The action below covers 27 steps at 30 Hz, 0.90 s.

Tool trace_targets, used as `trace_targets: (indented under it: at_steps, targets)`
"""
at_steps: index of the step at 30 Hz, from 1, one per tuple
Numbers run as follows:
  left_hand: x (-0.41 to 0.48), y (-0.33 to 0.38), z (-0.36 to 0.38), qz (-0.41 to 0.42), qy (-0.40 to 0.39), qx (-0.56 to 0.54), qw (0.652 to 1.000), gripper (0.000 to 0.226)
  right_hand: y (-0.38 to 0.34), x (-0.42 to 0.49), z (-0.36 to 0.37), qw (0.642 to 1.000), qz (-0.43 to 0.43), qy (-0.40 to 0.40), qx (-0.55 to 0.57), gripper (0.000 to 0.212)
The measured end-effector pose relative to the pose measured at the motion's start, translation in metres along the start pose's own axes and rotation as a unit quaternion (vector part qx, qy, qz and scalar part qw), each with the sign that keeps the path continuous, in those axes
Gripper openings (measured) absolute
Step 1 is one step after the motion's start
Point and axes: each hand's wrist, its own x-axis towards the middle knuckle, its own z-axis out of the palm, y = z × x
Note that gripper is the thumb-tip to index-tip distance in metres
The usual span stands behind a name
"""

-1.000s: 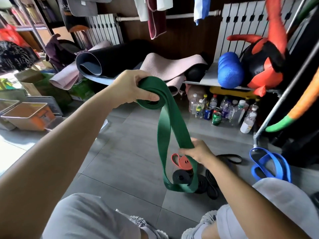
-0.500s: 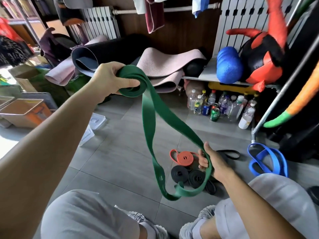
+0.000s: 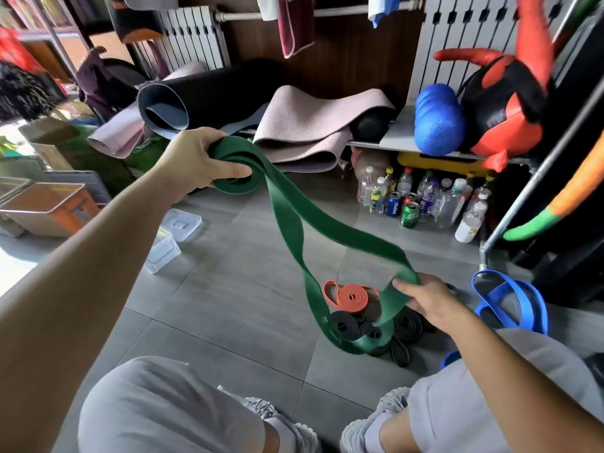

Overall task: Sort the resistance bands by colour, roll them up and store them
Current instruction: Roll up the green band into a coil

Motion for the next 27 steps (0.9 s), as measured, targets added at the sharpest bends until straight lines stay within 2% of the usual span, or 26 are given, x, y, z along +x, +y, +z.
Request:
trace_targets:
  at_steps: [1,2,4,5,6,7,8,10,11,12,13,14,15,16,18,21,24,27]
  targets:
    - [0.001,-0.002,-0.001,-0.002,0.005,0.01,1.0,0.04,-0.006,-0.002,-0.002,0.997,0.001,-0.008,0.078,0.01]
    - [0.001,-0.004,-0.001,-0.004,0.009,0.016,1.0,0.041,-0.008,0.0,-0.003,0.996,-0.008,0.003,0.094,0.013]
    - [0.002,-0.006,0.0,-0.004,0.016,0.03,0.999,0.042,-0.009,0.001,-0.008,0.995,-0.033,0.055,-0.078,0.008]
    - [0.002,-0.007,0.0,-0.004,0.019,0.038,0.999,0.041,-0.01,0.0,-0.008,0.984,-0.032,0.059,-0.162,0.011]
    - [0.003,-0.007,0.001,-0.004,0.023,0.043,0.999,0.041,-0.011,-0.003,-0.006,0.978,-0.029,0.049,-0.198,0.016]
    - [0.003,-0.008,0.002,-0.004,0.026,0.047,0.999,0.041,-0.01,-0.003,-0.005,0.985,-0.027,0.02,-0.169,0.018]
    - [0.003,-0.008,0.003,-0.004,0.029,0.055,0.998,0.041,-0.012,-0.005,-0.002,0.997,-0.014,-0.024,-0.078,0.019]
    - [0.002,-0.009,0.003,-0.005,0.028,0.069,0.997,0.037,-0.021,-0.01,0.002,0.988,0.012,-0.096,0.119,0.024]
    - [0.002,-0.009,0.003,-0.01,0.029,0.066,0.997,0.035,-0.021,-0.009,0.001,0.985,0.014,-0.102,0.14,0.027]
    - [0.002,-0.009,0.003,-0.013,0.03,0.063,0.998,0.033,-0.019,-0.007,0.0,0.992,0.02,-0.079,0.098,0.029]
    - [0.001,-0.009,0.003,-0.014,0.033,0.061,0.997,0.032,-0.015,-0.004,-0.002,0.999,0.006,-0.046,-0.017,0.029]
    - [0.0,-0.009,0.003,-0.015,0.038,0.061,0.997,0.032,-0.012,-0.004,-0.002,0.987,-0.018,-0.018,-0.158,0.03]
    - [0.0,-0.01,0.004,-0.016,0.043,0.063,0.997,0.031,-0.01,-0.003,-0.001,0.97,-0.043,-0.003,-0.238,0.032]
    - [0.0,-0.01,0.003,-0.016,0.047,0.069,0.996,0.031,-0.007,-0.003,0.0,0.971,-0.048,-0.002,-0.235,0.033]
    - [-0.001,-0.011,0.003,-0.018,0.053,0.079,0.995,0.031,-0.005,-0.006,0.003,0.994,-0.042,-0.02,-0.1,0.032]
    - [0.001,-0.015,0.004,-0.024,0.044,0.095,0.994,0.032,-0.009,-0.011,0.004,0.997,-0.006,-0.05,0.055,0.033]
    - [0.0,-0.017,0.009,-0.028,0.034,0.106,0.993,0.038,-0.013,-0.016,-0.001,0.99,0.039,-0.075,0.115,0.046]
    - [0.0,-0.016,0.008,-0.038,0.036,0.079,0.996,0.035,-0.014,-0.021,-0.007,0.987,0.061,-0.118,0.094,0.053]
